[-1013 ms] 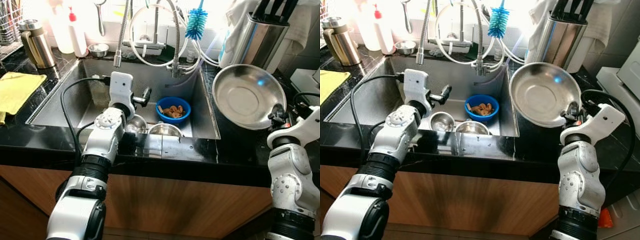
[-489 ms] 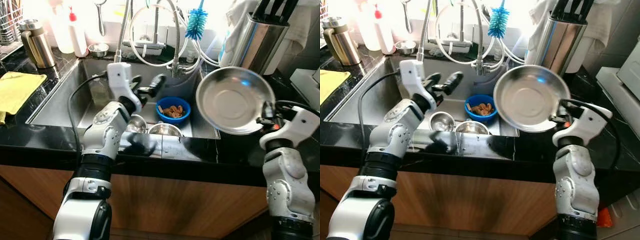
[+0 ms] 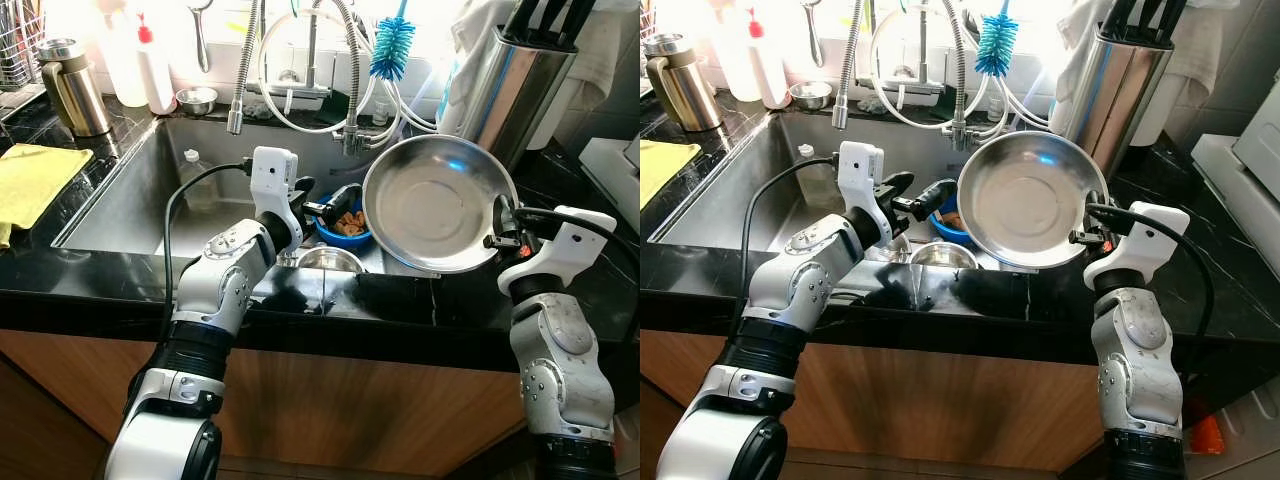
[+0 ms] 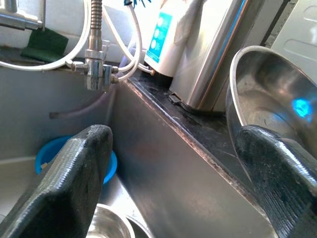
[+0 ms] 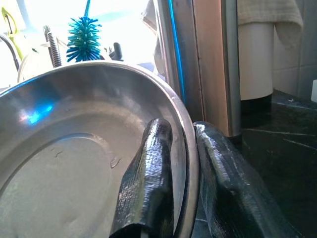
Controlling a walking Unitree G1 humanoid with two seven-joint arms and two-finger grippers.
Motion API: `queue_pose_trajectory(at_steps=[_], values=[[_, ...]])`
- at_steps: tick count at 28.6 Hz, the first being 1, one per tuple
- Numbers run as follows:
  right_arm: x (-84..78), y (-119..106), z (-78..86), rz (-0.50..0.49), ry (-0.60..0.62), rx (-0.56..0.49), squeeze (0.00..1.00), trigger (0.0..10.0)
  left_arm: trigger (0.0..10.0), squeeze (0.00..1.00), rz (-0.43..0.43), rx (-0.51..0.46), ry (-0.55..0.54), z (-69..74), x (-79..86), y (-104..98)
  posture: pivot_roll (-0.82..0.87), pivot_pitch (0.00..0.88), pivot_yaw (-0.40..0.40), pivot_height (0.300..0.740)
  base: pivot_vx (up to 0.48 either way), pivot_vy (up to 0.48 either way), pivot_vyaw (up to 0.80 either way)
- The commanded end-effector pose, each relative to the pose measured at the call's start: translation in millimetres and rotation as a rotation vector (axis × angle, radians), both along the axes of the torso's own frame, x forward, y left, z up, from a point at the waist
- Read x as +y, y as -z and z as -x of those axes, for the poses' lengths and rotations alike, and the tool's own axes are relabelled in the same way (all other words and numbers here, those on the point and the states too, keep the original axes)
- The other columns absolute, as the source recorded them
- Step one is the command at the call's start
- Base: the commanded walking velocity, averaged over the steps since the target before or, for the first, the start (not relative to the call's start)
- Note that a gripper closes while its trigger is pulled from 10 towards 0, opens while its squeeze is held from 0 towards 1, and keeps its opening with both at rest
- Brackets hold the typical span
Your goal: Kitchen organization
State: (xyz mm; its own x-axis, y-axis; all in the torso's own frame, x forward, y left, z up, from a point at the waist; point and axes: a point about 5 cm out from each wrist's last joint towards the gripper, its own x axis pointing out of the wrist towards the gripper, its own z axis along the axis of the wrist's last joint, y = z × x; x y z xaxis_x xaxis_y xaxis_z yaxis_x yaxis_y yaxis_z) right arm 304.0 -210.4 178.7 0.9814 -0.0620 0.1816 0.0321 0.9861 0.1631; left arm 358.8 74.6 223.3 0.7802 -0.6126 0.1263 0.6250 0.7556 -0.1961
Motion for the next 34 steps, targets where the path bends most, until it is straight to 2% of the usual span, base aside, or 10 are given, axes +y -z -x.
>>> queue_pose_trajectory(at_steps=[1,5,10,13,18,22,30,34], values=[[2.7,-2.9,-0.5,0.036,-0.020,-0.015,0.00,10.0,10.0,0.00,-0.023,-0.008,0.032,4.1,-5.2,-2.1,0.12,0.020,-0.080,0.740,0.000,0.000,0.00],[8.2,-0.8,-1.9,0.063,-0.046,-0.008,0.00,10.0,10.0,0.00,-0.026,-0.012,0.032,5.8,-7.0,-3.7,0.12,0.020,-0.081,0.740,0.000,0.000,0.00],[1.8,-3.3,-1.2,0.046,0.006,-0.025,0.00,10.0,10.0,0.00,0.018,-0.026,-0.084,-2.5,4.0,-11.2,0.12,0.021,-0.080,0.740,0.000,0.000,0.00],[0.9,-3.6,-1.0,0.054,0.011,-0.026,0.00,10.0,10.0,0.00,0.023,-0.022,-0.095,-3.4,5.6,-11.3,0.12,0.020,-0.080,0.740,0.000,0.000,0.00],[2.0,-2.5,-1.7,0.056,0.008,-0.024,0.00,10.0,10.0,0.00,0.000,-0.018,-0.057,-0.4,1.7,-9.1,0.12,0.021,-0.082,0.740,0.000,0.000,0.00],[8.9,-2.1,-4.7,0.055,-0.029,-0.022,0.00,10.0,10.0,0.00,-0.047,-0.027,-0.024,2.2,-2.2,-8.8,0.12,0.020,-0.083,0.740,0.000,0.000,0.00],[14.0,3.3,-5.6,0.067,-0.045,-0.002,0.00,10.0,10.0,0.00,-0.020,-0.063,0.054,10.1,-10.3,-14.9,0.12,0.021,-0.084,0.740,0.000,0.000,0.00],[12.3,3.0,-5.0,0.068,-0.041,-0.004,0.00,10.0,10.0,0.00,-0.052,-0.062,0.061,10.5,-11.0,-13.6,0.12,0.020,-0.084,0.740,0.000,0.000,0.00]])
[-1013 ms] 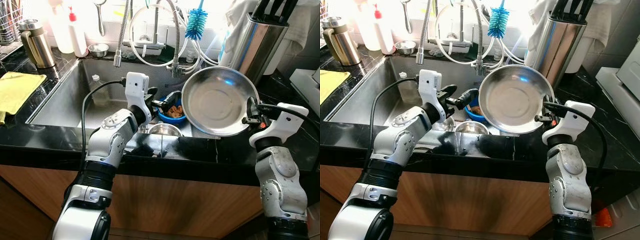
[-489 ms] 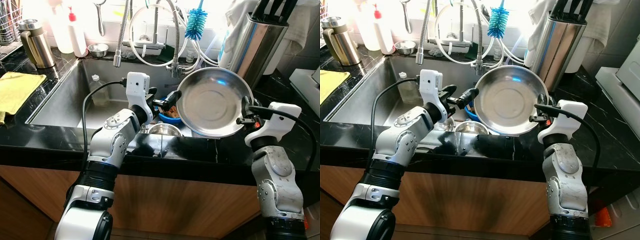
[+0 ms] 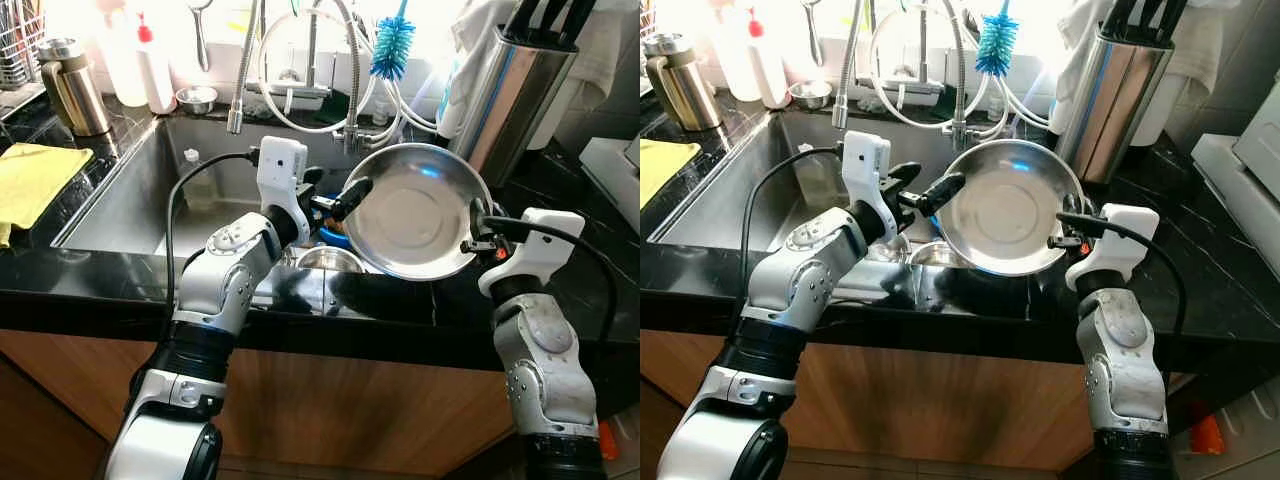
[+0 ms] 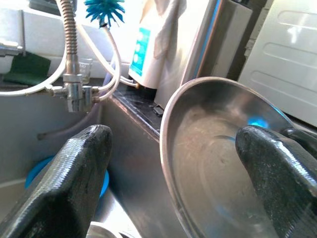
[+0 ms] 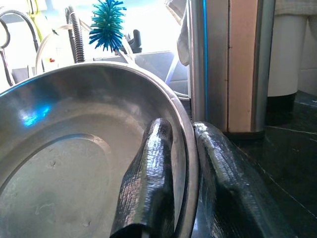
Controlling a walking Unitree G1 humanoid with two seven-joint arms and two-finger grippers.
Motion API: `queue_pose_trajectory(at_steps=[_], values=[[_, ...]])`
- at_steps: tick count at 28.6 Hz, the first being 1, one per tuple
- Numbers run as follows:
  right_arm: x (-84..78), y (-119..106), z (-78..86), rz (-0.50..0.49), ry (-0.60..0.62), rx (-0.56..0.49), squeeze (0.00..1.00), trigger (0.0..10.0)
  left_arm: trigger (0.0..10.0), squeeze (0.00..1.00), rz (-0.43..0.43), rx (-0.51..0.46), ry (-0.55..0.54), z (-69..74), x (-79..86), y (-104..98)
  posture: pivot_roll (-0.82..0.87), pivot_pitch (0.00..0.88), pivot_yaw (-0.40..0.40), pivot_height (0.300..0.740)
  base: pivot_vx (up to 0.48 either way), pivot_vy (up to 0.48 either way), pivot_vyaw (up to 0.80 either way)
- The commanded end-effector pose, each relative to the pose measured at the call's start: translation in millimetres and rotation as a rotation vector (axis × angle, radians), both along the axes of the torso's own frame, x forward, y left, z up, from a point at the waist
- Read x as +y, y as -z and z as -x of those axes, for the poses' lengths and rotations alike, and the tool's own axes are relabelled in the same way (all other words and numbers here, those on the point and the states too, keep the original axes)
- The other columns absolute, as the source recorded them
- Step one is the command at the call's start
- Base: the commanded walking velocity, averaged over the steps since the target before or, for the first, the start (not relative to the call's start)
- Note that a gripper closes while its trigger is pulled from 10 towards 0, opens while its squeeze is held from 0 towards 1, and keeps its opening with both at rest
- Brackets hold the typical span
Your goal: Kitchen organization
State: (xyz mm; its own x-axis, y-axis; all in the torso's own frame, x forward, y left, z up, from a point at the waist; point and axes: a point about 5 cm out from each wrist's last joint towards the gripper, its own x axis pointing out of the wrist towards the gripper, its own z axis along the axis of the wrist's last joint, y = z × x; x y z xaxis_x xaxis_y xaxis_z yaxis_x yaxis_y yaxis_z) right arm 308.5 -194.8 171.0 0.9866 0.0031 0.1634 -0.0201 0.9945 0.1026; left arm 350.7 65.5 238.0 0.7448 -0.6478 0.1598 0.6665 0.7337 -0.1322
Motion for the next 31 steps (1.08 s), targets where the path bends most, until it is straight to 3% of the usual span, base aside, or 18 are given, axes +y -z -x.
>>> queue_pose_trajectory(at_steps=[1,14,26,27,28,30,31], values=[[-3.4,-5.1,-0.5,0.007,0.013,-0.026,0.00,10.0,10.0,0.00,-0.031,0.005,0.020,2.4,-2.1,1.6,0.12,0.020,-0.084,0.740,0.000,0.000,0.00],[1.5,-11.2,-2.2,0.020,-0.003,-0.055,0.00,10.0,10.0,0.00,-0.141,0.000,0.002,2.9,-6.9,10.8,0.13,0.014,-0.082,0.740,0.000,0.000,0.00],[2.3,-12.3,-1.6,0.024,-0.009,-0.063,0.00,10.0,10.0,0.00,-0.159,0.001,0.010,4.3,-9.4,13.2,0.12,0.017,-0.081,0.740,0.000,0.000,0.00],[2.7,-12.0,-1.6,0.025,-0.011,-0.062,0.00,10.0,3.3,0.00,-0.160,0.002,0.010,4.3,-9.7,13.4,0.12,0.019,-0.082,0.740,0.000,0.000,0.00],[3.0,-11.8,-1.6,0.026,-0.012,-0.061,0.00,10.0,3.3,0.00,-0.161,0.003,0.010,4.3,-9.8,13.5,0.12,0.019,-0.082,0.740,0.000,0.000,0.00],[3.8,-11.9,-1.6,0.027,-0.017,-0.061,0.00,10.0,0.2,0.00,-0.164,0.004,0.009,4.3,-10.1,13.8,0.12,0.019,-0.081,0.740,0.000,0.000,0.00],[3.8,-11.9,-1.6,0.027,-0.017,-0.061,0.00,10.0,0.2,0.00,-0.164,0.004,0.009,4.3,-10.1,13.8,0.12,0.019,-0.081,0.740,0.000,0.000,0.00]])
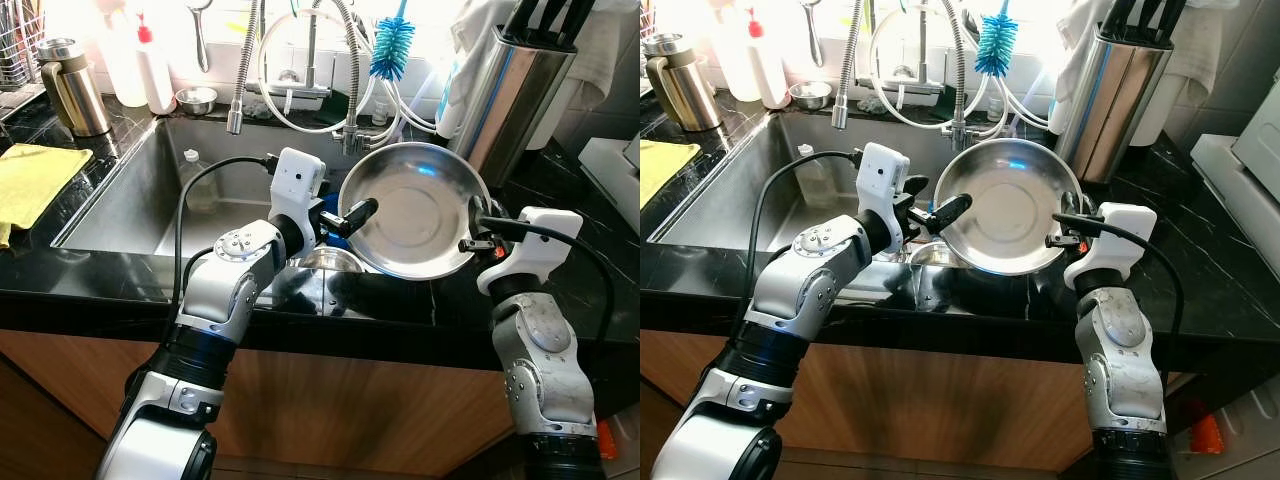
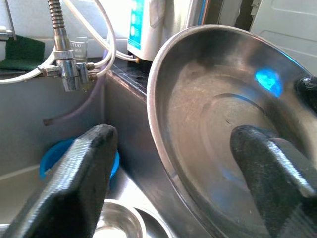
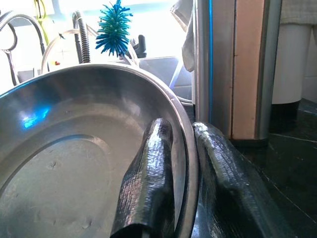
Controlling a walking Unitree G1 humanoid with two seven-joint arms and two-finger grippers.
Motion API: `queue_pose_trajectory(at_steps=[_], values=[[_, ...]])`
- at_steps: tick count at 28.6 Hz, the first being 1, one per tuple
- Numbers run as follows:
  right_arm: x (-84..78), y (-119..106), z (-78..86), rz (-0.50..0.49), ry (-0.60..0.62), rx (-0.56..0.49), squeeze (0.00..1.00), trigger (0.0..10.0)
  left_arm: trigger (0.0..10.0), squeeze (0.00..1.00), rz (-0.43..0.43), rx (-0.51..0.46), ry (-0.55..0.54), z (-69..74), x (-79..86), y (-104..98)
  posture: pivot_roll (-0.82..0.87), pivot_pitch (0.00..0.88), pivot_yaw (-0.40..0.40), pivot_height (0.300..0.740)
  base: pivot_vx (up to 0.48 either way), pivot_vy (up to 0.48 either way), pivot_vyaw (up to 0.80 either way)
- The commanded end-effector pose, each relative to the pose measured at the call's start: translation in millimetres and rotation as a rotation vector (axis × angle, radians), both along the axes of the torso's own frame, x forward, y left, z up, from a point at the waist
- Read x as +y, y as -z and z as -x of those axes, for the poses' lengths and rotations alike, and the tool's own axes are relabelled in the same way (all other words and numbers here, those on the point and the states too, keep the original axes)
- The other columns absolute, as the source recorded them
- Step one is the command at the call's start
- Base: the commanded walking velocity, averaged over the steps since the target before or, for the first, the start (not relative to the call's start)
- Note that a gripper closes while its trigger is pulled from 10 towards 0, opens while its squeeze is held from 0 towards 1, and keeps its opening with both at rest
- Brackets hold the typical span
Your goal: Kitchen organization
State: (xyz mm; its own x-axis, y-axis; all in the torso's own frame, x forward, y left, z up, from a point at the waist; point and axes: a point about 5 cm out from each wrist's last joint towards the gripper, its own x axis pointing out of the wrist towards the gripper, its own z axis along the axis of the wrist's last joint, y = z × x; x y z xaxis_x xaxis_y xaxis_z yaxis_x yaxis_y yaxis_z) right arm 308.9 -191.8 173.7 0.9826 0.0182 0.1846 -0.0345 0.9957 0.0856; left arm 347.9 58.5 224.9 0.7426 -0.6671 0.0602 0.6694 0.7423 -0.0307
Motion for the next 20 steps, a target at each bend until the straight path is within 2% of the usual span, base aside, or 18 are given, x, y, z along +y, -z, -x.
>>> queue_pose_trajectory(at_steps=[1,20], values=[[0.8,-9.2,-1.1,0.011,-0.005,-0.040,0.00,10.0,0.2,0.00,-0.021,-0.002,0.005,1.5,-3.1,0.7,0.12,0.019,-0.081,0.740,0.000,0.000,0.00],[5.2,-10.5,-0.5,0.053,-0.038,-0.049,0.00,10.0,0.0,0.00,-0.031,0.011,-0.007,0.4,-1.4,2.1,0.12,0.019,-0.081,0.740,0.000,0.000,0.00]])
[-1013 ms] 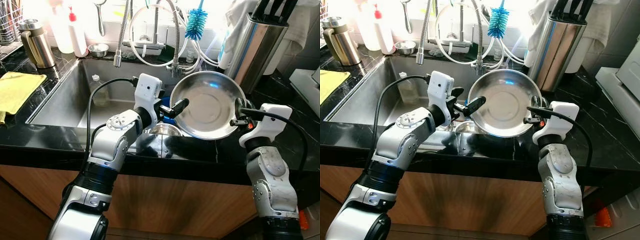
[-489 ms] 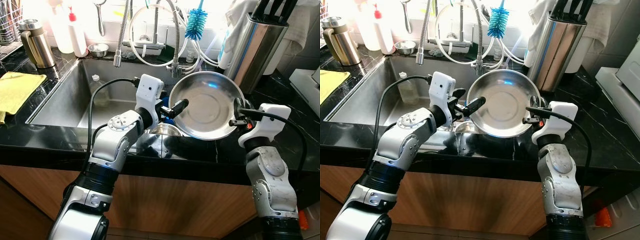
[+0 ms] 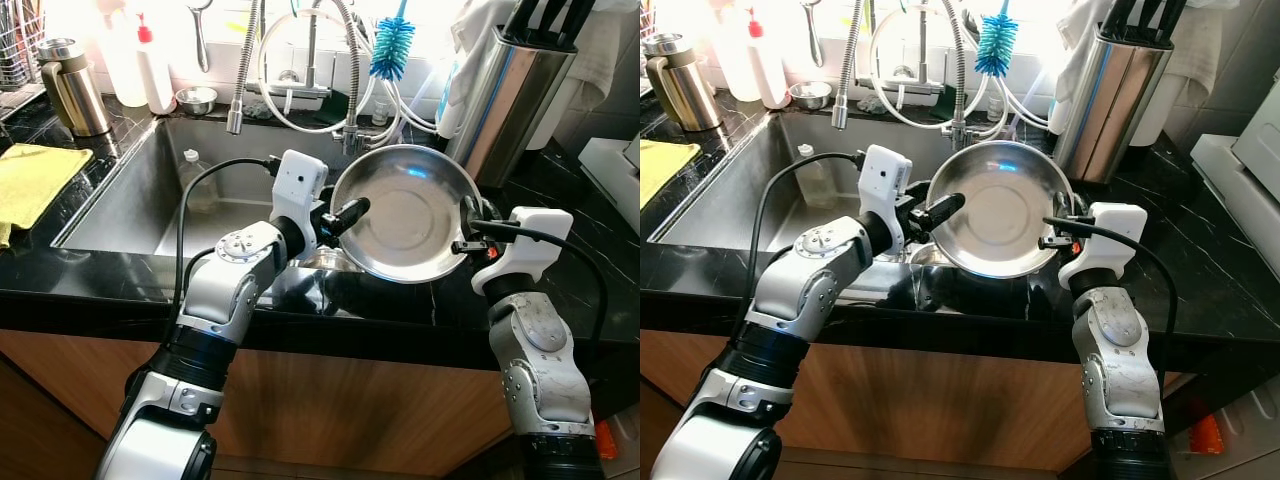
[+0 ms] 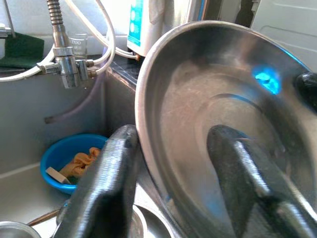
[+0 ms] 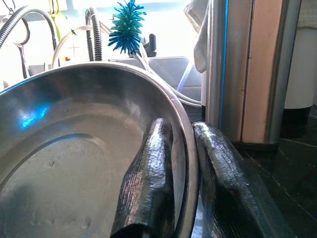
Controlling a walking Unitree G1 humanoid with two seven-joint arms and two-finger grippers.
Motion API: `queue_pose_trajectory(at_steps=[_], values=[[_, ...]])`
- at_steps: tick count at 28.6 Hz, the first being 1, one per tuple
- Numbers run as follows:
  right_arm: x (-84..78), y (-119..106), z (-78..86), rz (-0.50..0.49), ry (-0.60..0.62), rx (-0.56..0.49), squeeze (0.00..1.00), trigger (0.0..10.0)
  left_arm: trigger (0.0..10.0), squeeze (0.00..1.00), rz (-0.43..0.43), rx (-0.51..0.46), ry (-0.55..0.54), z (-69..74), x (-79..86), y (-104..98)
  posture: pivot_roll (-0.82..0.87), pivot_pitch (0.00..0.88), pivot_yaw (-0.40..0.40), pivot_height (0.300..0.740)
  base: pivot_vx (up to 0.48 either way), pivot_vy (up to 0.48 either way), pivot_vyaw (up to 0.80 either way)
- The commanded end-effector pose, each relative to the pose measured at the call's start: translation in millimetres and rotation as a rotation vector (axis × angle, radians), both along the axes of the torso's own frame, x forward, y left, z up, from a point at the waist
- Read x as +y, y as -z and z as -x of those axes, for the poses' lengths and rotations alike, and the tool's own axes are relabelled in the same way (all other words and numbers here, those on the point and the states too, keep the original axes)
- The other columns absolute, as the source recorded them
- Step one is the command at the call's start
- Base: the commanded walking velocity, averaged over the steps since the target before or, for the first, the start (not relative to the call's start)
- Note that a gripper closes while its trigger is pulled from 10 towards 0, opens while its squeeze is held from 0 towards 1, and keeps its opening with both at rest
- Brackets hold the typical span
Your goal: Kitchen organization
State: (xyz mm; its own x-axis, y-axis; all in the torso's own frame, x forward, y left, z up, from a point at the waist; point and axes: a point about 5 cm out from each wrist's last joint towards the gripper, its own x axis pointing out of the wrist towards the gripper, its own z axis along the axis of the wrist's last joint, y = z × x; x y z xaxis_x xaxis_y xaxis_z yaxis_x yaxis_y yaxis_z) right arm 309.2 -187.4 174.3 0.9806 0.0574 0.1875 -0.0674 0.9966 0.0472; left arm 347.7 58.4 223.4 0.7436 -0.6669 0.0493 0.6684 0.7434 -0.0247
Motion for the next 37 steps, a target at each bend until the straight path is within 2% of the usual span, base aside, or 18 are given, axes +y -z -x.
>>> queue_pose_trajectory(at_steps=[1,37], values=[[0.4,-9.7,-0.3,0.015,-0.005,-0.044,0.00,10.0,0.0,0.00,-0.019,0.007,-0.008,0.0,-1.1,0.6,0.13,0.019,-0.081,0.740,0.000,0.000,0.00],[8.5,-7.2,-2.6,0.102,-0.043,-0.036,0.00,10.0,0.0,0.00,-0.052,0.013,0.048,5.1,-6.2,3.8,0.13,0.009,-0.084,0.740,0.000,0.000,0.00]])
